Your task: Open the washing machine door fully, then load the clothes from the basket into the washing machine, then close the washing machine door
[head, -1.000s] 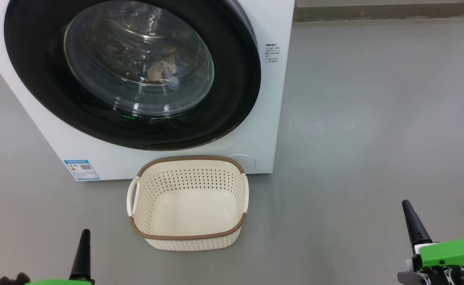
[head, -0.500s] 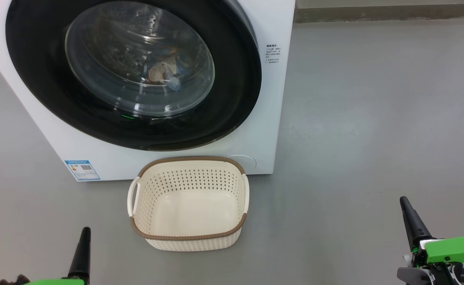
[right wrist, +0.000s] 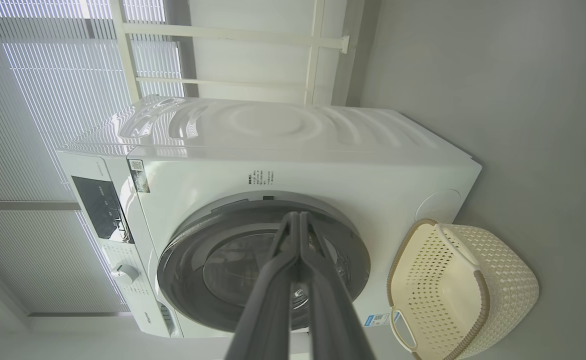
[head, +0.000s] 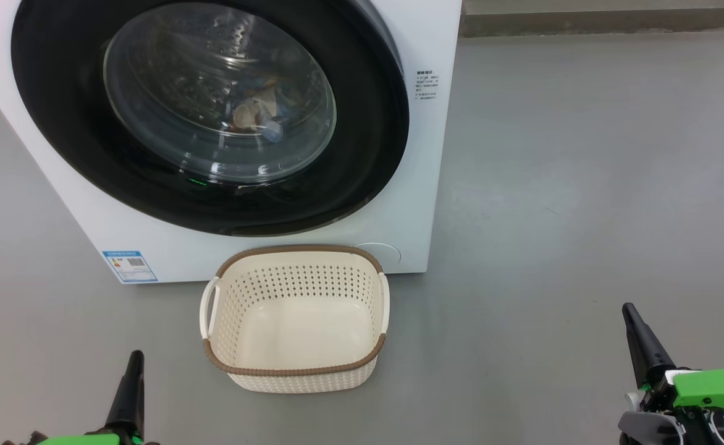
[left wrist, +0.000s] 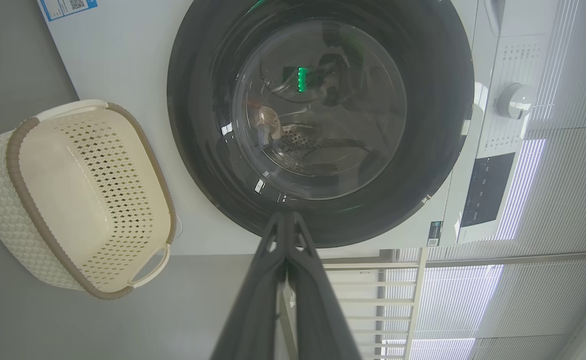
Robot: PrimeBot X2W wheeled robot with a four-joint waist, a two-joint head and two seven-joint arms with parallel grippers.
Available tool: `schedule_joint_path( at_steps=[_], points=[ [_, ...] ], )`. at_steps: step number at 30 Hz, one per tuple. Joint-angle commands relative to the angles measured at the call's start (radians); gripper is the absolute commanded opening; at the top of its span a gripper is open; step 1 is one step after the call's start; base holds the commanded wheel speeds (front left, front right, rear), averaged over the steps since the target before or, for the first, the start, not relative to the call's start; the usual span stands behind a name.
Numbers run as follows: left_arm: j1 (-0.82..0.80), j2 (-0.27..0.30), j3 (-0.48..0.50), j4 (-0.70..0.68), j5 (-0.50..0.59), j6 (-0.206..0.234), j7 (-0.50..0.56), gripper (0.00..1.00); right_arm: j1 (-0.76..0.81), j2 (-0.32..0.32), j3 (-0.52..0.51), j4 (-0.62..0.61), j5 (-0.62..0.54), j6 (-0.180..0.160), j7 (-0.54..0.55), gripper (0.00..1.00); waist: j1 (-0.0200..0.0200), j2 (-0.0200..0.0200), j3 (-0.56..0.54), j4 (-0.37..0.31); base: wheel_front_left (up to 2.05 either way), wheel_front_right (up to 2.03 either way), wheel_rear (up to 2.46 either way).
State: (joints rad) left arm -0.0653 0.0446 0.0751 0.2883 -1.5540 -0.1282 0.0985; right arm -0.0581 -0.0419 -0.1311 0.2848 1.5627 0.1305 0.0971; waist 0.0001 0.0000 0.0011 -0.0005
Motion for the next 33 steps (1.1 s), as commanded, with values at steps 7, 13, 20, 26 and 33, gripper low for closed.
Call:
schedule_joint_path(
  at_steps=[7,13,20,26,33],
  points=[
    [-0.050,0.006,0.041,-0.035,-0.053,-0.002,0.016,0.00,-0.057,-0.008,0.015,-0.034,0.044,0.000,0.017,0.00,0.0000,0.0000,-0.001,0.001,0.00,0.00,0.00],
    [-0.050,0.006,0.041,-0.035,-0.053,-0.002,0.016,0.00,-0.057,-0.008,0.015,-0.034,0.044,0.000,0.017,0.00,0.0000,0.0000,-0.001,0.001,0.00,0.00,0.00],
    [-0.050,0.006,0.041,-0.035,-0.053,-0.002,0.016,0.00,-0.057,-0.008,0.015,-0.034,0.044,0.000,0.017,0.00,0.0000,0.0000,-0.001,0.001,0.00,0.00,0.00],
    [-0.050,0.006,0.041,-0.036,-0.053,-0.002,0.016,0.00,-0.057,-0.008,0.015,-0.034,0.044,0.000,0.017,0.00,0.0000,0.0000,-0.001,0.001,0.00,0.00,0.00],
    [-0.050,0.006,0.041,-0.036,-0.053,-0.002,0.016,0.00,-0.057,-0.008,0.015,-0.034,0.044,0.000,0.017,0.00,0.0000,0.0000,-0.001,0.001,0.00,0.00,0.00]
  ],
)
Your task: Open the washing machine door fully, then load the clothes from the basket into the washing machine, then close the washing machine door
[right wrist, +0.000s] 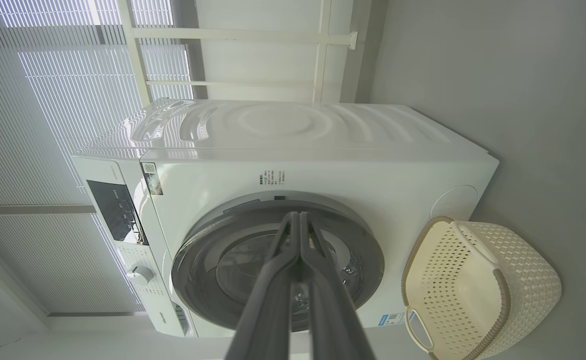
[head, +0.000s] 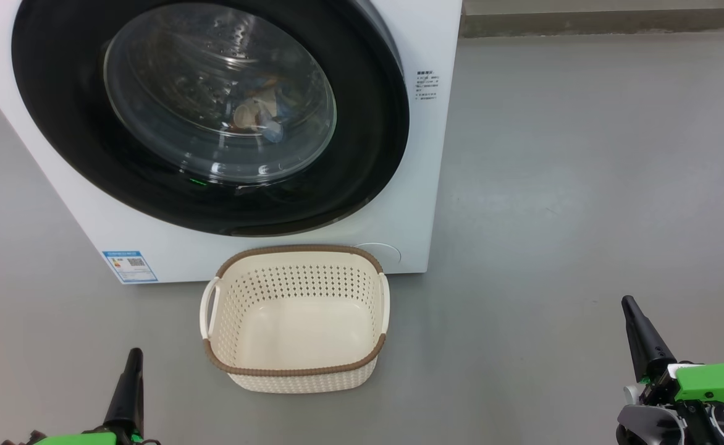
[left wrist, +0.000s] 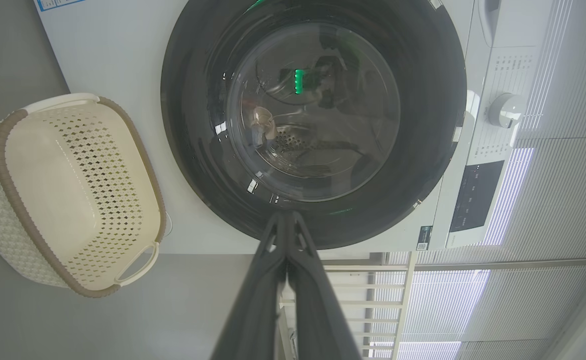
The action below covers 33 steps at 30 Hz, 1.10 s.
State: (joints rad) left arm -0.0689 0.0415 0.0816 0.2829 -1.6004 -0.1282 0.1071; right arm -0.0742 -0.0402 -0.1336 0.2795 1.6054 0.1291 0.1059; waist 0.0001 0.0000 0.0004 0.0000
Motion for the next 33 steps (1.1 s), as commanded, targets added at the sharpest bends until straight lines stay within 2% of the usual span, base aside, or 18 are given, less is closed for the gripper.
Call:
schedule_joint_path(
  at_steps=[1,33],
  points=[
    [-0.047,0.009,0.034,-0.031,-0.007,-0.002,0.007,0.00,-0.041,-0.010,0.018,-0.029,0.002,0.002,0.008,0.00,0.0000,0.0000,0.000,0.000,0.00,0.00,0.00],
    [-0.047,0.009,0.034,-0.031,-0.007,-0.002,0.007,0.00,-0.041,-0.010,0.018,-0.029,0.002,0.002,0.008,0.00,0.0000,0.0000,0.000,0.000,0.00,0.00,0.00]
  ],
)
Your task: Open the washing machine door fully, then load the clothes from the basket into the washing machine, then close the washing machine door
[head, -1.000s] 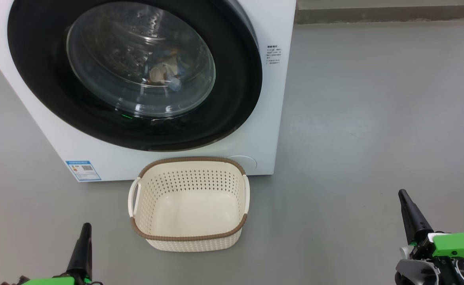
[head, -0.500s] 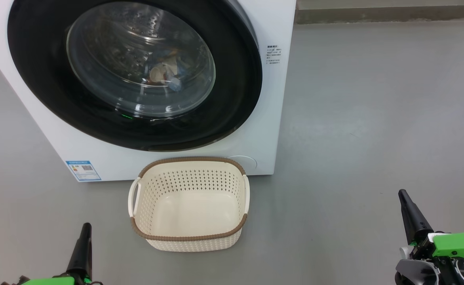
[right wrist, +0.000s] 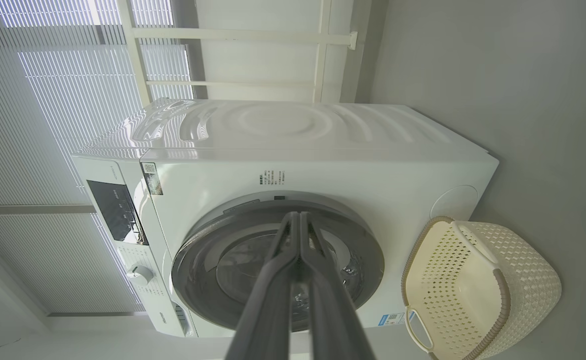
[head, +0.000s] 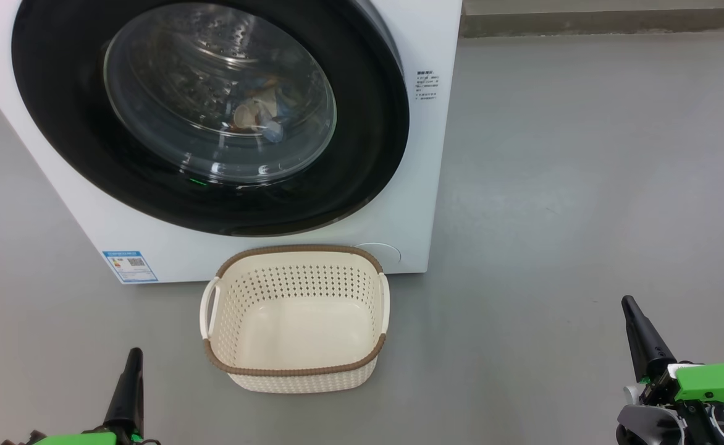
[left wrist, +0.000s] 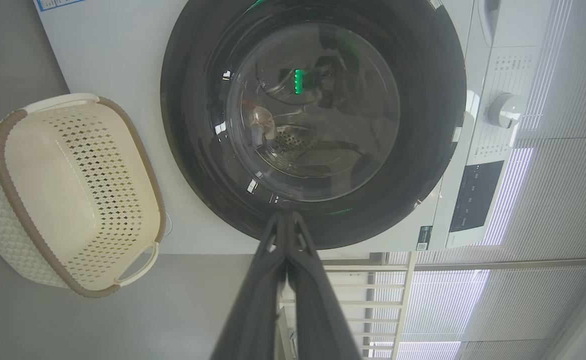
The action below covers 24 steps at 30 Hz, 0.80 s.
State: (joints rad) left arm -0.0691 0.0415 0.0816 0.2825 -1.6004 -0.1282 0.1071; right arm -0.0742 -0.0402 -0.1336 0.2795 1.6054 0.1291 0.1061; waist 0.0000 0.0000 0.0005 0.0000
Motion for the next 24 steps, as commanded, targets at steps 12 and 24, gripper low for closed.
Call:
schedule_joint_path(
  at_steps=[12,24],
  points=[
    [-0.046,0.009,0.034,-0.031,-0.007,-0.002,0.007,0.00,-0.041,-0.010,0.018,-0.029,0.002,0.002,0.008,0.00,0.0000,0.0000,0.000,0.000,0.00,0.00,0.00],
    [-0.046,0.009,0.034,-0.031,-0.007,-0.002,0.007,0.00,-0.041,-0.010,0.018,-0.029,0.002,0.002,0.008,0.00,0.0000,0.0000,0.000,0.000,0.00,0.00,0.00]
  ],
)
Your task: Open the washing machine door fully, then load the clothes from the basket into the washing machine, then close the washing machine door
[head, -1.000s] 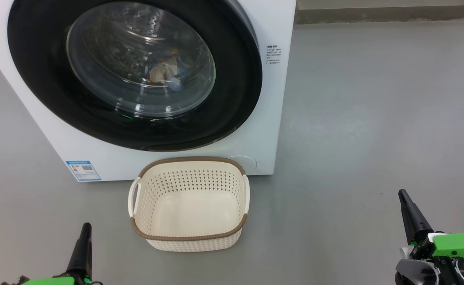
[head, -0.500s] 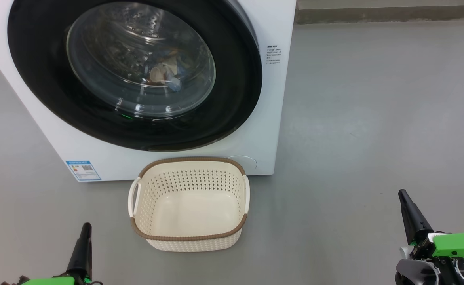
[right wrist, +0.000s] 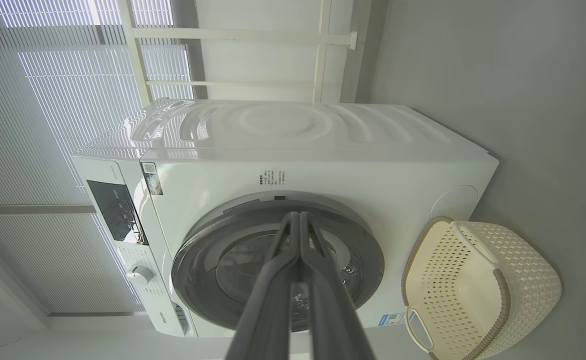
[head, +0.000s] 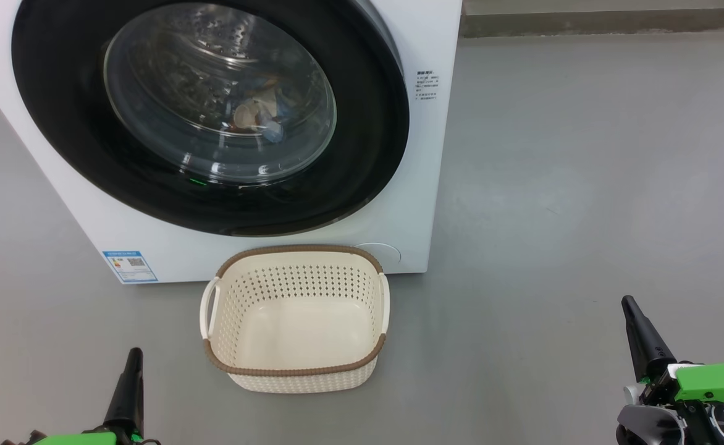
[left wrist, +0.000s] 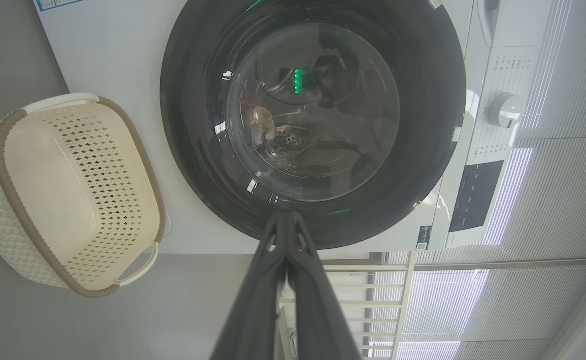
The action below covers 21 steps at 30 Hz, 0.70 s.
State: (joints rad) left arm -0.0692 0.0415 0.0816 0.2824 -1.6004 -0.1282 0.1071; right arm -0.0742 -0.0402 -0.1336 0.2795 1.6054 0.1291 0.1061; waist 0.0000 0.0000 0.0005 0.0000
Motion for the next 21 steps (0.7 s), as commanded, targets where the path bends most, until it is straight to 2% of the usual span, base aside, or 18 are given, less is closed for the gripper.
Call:
schedule_joint_path(
  at_steps=[1,21],
  points=[
    [-0.046,0.009,0.034,-0.031,-0.007,-0.002,0.007,0.00,-0.041,-0.010,0.018,-0.029,0.002,0.002,0.008,0.00,0.0000,0.0000,0.000,0.000,0.00,0.00,0.00],
    [-0.046,0.009,0.034,-0.031,-0.007,-0.002,0.007,0.00,-0.041,-0.010,0.018,-0.029,0.002,0.002,0.008,0.00,0.0000,0.0000,0.000,0.000,0.00,0.00,0.00]
  ],
)
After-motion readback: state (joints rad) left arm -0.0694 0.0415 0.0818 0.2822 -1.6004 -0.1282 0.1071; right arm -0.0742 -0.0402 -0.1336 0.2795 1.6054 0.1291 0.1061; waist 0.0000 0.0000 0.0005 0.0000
